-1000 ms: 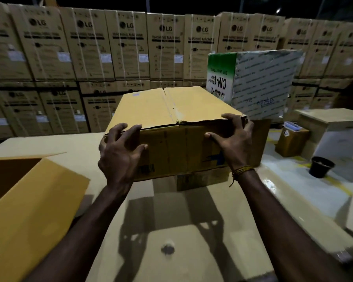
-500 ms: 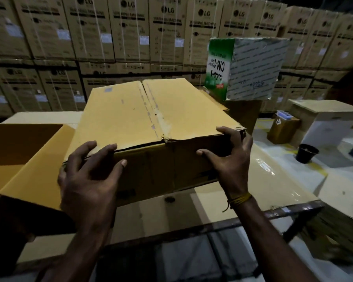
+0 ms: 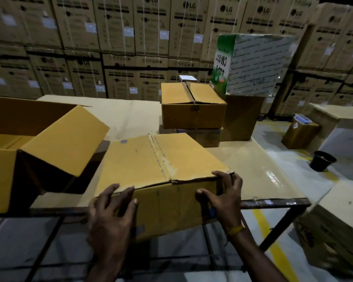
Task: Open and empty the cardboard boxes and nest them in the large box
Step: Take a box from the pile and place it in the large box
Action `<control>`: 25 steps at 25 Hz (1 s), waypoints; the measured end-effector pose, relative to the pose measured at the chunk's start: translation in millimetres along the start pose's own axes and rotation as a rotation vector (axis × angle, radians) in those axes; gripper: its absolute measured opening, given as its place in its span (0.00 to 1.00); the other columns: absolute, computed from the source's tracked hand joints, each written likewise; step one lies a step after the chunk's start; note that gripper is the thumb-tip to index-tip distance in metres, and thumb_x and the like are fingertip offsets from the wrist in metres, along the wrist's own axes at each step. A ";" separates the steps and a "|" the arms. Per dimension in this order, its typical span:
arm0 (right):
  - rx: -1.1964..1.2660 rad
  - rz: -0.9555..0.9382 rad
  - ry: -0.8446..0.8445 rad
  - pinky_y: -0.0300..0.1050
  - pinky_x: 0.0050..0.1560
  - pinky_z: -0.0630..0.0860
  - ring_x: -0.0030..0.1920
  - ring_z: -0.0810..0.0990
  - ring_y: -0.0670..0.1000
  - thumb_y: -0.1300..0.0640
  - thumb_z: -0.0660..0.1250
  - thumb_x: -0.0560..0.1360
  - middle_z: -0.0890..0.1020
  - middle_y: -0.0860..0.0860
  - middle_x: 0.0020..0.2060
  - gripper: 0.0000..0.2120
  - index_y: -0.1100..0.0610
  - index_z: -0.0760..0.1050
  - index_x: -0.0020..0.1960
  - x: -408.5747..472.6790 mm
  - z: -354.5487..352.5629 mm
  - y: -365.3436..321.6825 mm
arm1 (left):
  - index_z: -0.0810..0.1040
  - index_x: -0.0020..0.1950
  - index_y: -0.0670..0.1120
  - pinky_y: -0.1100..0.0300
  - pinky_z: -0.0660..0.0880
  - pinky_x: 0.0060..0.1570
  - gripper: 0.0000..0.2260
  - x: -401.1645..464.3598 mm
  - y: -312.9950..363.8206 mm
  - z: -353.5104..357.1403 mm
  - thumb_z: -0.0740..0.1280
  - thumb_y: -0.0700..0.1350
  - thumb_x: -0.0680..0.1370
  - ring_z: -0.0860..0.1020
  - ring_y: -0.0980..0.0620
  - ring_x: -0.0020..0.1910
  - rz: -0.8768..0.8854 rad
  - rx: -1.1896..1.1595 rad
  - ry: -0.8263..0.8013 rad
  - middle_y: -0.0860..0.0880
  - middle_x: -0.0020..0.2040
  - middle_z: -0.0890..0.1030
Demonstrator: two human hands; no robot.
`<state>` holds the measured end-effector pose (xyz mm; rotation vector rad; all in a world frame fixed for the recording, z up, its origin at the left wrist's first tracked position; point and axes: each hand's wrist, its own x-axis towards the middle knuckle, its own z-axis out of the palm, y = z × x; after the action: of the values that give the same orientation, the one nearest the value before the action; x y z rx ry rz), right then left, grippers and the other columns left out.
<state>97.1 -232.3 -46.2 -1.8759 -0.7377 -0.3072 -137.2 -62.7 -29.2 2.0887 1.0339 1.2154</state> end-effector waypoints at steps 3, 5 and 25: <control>-0.007 0.054 -0.084 0.56 0.61 0.75 0.62 0.71 0.57 0.50 0.82 0.63 0.63 0.50 0.64 0.29 0.40 0.73 0.60 -5.3 -12.7 35.6 | 0.81 0.57 0.64 0.43 0.75 0.56 0.20 -41.0 8.0 21.8 0.77 0.43 0.71 0.68 0.40 0.66 -0.046 0.048 -0.037 0.59 0.66 0.74; -0.042 0.085 -0.143 0.57 0.63 0.74 0.66 0.69 0.60 0.50 0.81 0.65 0.61 0.52 0.67 0.28 0.40 0.72 0.59 -0.2 -19.3 57.1 | 0.80 0.57 0.66 0.42 0.75 0.55 0.21 -63.7 15.5 38.7 0.77 0.44 0.71 0.66 0.39 0.69 -0.070 0.076 -0.101 0.59 0.68 0.72; -0.467 0.135 -0.577 0.66 0.75 0.46 0.74 0.27 0.65 0.26 0.64 0.67 0.19 0.53 0.71 0.51 0.35 0.36 0.77 -106.3 47.9 -22.0 | 0.85 0.52 0.56 0.57 0.71 0.44 0.15 -13.0 -17.2 97.1 0.61 0.58 0.77 0.74 0.53 0.50 0.405 0.234 -0.400 0.60 0.54 0.82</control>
<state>-5.0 -220.5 -105.6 -2.4890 -0.9715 0.1814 -61.9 -68.1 -93.9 2.6762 0.6099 0.8141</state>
